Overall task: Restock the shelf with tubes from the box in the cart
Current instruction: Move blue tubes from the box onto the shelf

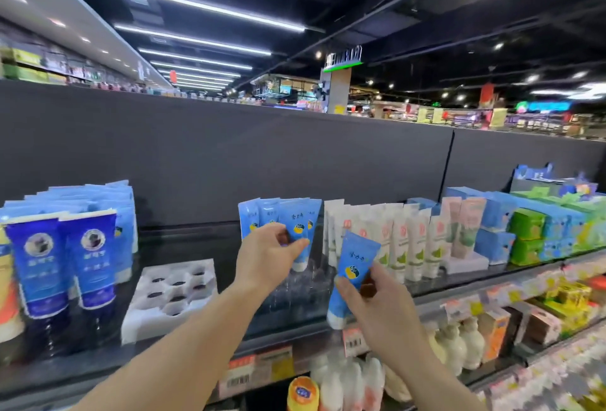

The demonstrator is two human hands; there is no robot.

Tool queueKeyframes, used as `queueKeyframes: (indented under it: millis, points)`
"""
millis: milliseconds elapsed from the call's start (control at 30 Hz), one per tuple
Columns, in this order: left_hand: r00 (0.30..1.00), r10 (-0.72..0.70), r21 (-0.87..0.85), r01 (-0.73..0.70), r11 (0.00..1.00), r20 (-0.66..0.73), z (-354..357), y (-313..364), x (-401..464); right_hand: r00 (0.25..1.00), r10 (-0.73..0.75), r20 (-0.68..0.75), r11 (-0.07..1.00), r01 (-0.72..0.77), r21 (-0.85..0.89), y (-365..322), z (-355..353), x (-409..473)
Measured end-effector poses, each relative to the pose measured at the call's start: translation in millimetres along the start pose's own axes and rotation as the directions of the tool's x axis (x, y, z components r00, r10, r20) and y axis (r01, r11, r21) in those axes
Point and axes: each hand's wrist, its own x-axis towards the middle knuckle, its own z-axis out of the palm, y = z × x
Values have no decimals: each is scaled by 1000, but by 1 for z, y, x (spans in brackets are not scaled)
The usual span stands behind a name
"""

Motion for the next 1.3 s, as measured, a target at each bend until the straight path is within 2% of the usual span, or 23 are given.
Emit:
queueKeyframes:
  millis: [133,233,533,1000,1167,1300]
  points:
    - [999,-14,33,15,999,-38,22,5,8,996,-83,19,992,81,95,0,-7,26]
    - [998,-31,57,35,998,-63,35,9,9,989,-134,69,987,127,101,3,-13,40]
    - [986,-74,261,111,959,-148,53,22,7,962,-260,83,957,245,158,11,-33,63]
    - [974,-144,364,200,910,-175,69,15,7,959,-277,61,948,262,180,18,-38,77]
    - [972,-168,330,215,919,-165,69,13,8,965,-257,51,957,247,151,19,-33,79]
    - [964,-213,256,249,934,-161,67,10,8,964,-261,57,950,245,196,18,-27,79]
